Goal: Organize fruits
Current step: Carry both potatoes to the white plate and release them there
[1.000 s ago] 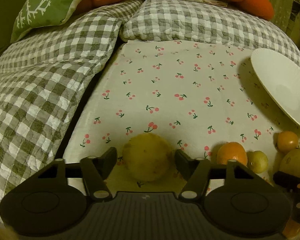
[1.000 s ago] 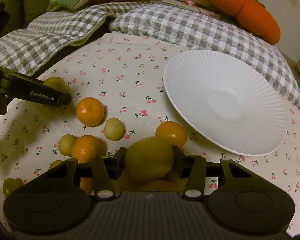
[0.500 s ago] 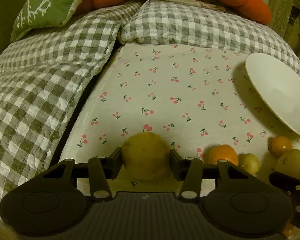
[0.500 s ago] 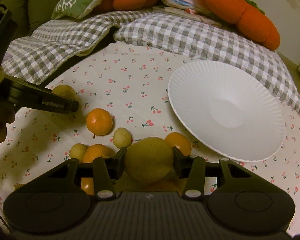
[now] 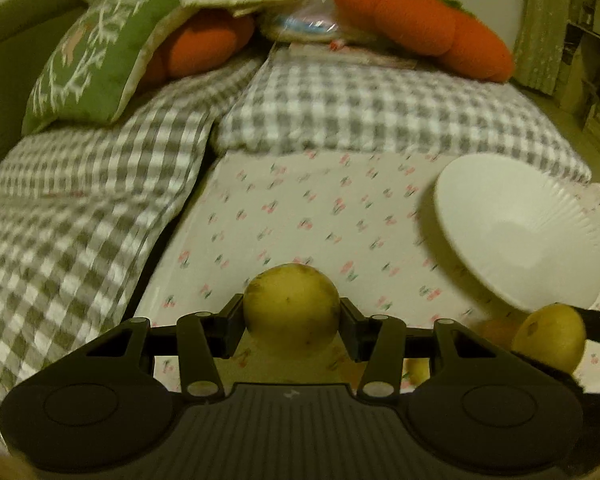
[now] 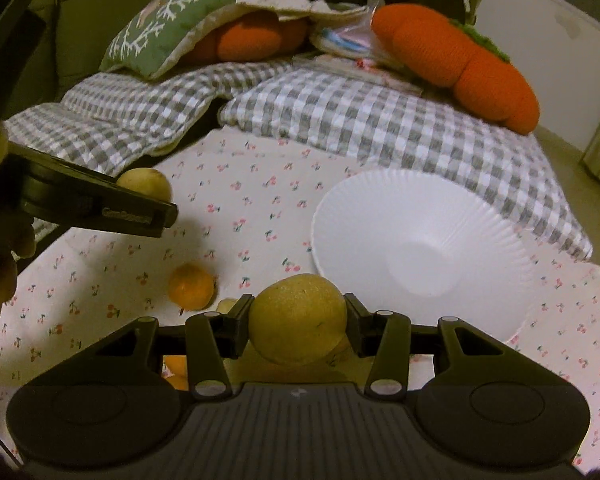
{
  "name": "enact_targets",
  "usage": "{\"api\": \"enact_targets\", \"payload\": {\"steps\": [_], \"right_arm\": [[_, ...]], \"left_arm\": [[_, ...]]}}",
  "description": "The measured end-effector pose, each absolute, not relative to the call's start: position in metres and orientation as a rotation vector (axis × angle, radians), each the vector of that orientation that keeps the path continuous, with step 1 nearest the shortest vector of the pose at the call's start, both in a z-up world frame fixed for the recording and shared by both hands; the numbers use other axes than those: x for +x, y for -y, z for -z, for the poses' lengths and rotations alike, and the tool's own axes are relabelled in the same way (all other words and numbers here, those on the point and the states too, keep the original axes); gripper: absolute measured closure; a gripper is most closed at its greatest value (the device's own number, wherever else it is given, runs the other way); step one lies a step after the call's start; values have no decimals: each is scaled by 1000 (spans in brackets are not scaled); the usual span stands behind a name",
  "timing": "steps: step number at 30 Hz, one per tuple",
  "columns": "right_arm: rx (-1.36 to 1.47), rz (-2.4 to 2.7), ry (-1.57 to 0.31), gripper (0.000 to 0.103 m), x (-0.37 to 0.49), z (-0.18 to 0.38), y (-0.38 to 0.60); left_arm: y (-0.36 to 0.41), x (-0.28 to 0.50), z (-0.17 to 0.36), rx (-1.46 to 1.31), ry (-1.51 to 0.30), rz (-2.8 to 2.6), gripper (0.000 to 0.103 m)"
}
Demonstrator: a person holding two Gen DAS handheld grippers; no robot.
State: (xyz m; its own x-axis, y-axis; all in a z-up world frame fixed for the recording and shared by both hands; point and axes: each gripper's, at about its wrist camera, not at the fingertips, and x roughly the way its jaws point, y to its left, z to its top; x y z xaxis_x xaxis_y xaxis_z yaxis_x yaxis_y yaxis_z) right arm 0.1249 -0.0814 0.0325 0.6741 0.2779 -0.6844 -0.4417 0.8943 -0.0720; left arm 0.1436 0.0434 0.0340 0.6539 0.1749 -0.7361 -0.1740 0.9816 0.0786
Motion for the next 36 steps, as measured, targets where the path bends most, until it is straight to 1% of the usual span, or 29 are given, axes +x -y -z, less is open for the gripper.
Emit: {"api": "enact_targets", "payload": {"steps": [6,15,27,36], "right_arm": [[-239,-383,-680,60,125,-43,91],[-229,-316,-632,60,131,-54,112],[-214,-231,-612,60,150,-45,145],[-204,-242,-625,60,161,-30,152]], "left_arm": [[-17,151,-52,-24,-798,-143,67],[18,166,-59,-30,-784,-101,67],[43,189,-40,-42,-832,-63,67],[56,202,-24,-46,-844,-22,67]]}}
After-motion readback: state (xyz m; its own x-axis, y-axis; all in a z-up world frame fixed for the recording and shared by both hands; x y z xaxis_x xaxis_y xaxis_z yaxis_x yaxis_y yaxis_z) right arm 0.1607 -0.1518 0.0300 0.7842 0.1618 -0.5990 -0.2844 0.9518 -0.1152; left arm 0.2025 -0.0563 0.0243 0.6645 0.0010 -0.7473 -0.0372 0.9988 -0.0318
